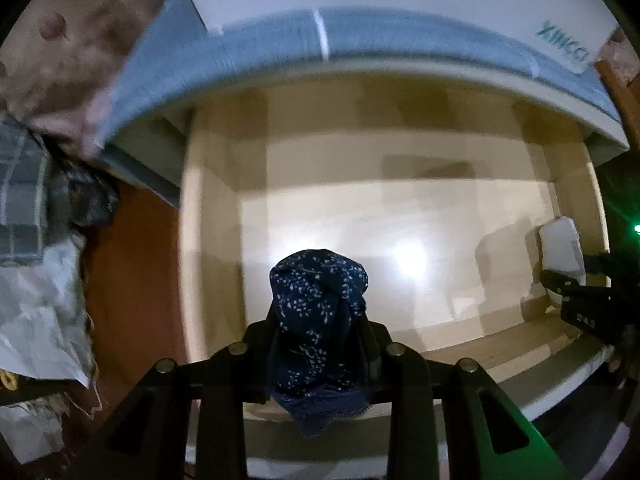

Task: Take underwear out of drawer
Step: 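Lift the navy floral underwear with the left tool over the white box, then lower the navy floral underwear into the box and open the left tool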

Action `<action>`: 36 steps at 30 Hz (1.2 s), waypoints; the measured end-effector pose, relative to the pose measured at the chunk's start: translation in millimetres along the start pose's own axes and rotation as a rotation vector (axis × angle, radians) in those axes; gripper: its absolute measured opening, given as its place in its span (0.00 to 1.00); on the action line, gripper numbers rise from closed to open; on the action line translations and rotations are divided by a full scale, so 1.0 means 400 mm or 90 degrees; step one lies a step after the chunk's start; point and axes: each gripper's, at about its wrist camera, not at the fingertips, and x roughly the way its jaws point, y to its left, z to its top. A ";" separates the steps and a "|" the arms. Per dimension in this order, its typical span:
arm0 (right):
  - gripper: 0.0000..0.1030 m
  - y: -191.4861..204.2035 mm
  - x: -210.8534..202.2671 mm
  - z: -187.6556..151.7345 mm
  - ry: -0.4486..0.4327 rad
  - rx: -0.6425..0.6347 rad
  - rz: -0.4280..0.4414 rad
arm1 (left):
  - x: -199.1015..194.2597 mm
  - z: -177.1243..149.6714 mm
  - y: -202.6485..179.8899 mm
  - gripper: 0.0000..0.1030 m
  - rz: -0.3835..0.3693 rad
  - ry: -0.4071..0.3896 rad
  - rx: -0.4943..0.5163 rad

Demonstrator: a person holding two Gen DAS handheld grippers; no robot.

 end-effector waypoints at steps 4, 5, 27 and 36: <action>0.44 0.017 0.004 0.006 0.008 -0.005 -0.014 | -0.065 -0.011 -0.011 0.29 0.015 -0.060 0.013; 0.44 0.021 0.004 0.006 0.008 -0.005 -0.016 | -0.079 -0.007 -0.009 0.29 0.017 -0.071 0.015; 0.46 -0.011 0.014 0.009 0.009 -0.005 -0.013 | -0.583 0.164 0.069 0.29 0.001 -0.407 0.003; 0.46 -0.003 0.021 0.014 0.014 -0.012 -0.023 | -0.541 0.345 0.057 0.29 -0.017 -0.395 0.017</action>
